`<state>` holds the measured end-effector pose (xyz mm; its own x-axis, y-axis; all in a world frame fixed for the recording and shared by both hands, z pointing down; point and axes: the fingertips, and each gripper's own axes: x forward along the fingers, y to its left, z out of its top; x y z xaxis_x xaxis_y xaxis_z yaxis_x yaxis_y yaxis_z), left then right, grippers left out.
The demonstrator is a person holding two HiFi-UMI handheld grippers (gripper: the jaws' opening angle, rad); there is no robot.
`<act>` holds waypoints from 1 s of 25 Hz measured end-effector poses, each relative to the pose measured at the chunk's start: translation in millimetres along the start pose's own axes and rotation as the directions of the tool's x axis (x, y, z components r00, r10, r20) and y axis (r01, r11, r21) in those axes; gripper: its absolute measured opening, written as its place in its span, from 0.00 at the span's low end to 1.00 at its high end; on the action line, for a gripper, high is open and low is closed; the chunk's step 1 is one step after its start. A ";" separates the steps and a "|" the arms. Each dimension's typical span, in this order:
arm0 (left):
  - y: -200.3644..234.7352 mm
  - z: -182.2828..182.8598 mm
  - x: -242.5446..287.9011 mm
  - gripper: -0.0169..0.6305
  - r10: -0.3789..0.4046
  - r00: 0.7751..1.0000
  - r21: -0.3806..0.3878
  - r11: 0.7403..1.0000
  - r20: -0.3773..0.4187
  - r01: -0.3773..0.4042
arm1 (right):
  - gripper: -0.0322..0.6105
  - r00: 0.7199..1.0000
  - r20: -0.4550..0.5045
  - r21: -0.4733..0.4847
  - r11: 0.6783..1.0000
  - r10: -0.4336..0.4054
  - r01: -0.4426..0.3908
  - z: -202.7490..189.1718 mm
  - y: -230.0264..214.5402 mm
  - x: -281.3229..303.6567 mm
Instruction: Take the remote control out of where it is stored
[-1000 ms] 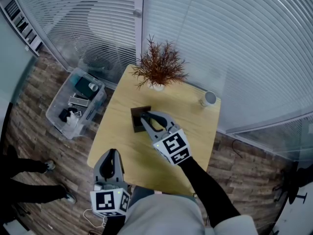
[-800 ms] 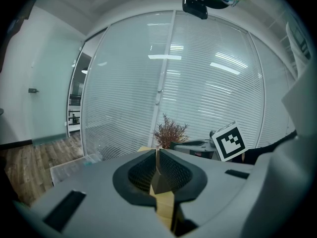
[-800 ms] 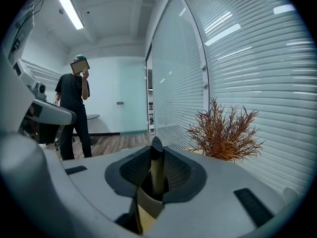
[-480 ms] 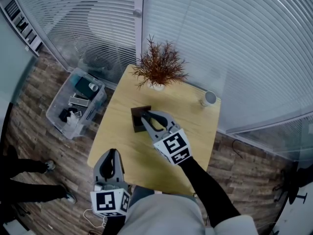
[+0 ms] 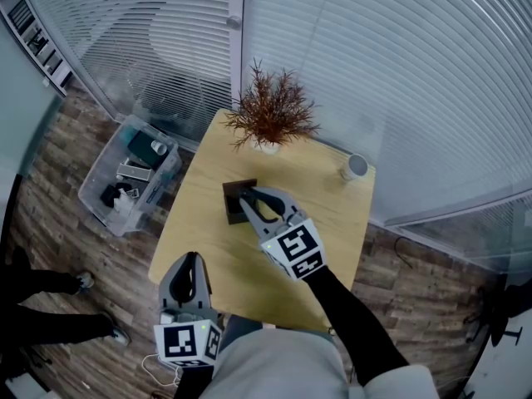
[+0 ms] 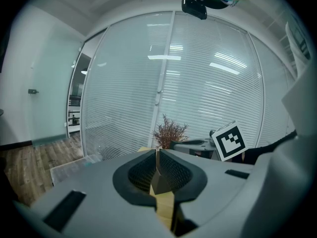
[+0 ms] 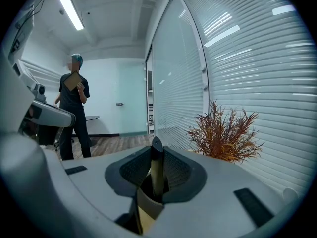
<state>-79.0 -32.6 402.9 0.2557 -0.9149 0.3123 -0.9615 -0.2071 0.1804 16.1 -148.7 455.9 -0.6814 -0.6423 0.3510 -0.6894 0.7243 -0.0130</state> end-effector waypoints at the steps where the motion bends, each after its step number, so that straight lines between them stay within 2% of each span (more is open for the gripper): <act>1: 0.0 0.0 -0.1 0.07 0.000 1.000 0.000 1.000 0.000 0.000 | 0.17 1.000 0.001 0.000 1.000 0.001 -0.001 0.2 0.2 -0.1; 25: 0.1 -2.7 1.0 0.07 -0.003 1.000 -0.006 1.000 -0.004 0.003 | 0.17 1.000 0.016 0.003 1.000 0.003 -0.003 4.8 0.8 -1.8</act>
<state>-78.6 -32.7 405.8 0.2592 -0.9127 0.3159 -0.9601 -0.2079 0.1871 15.6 -148.2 450.7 -0.6870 -0.6443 0.3362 -0.6883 0.7252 -0.0168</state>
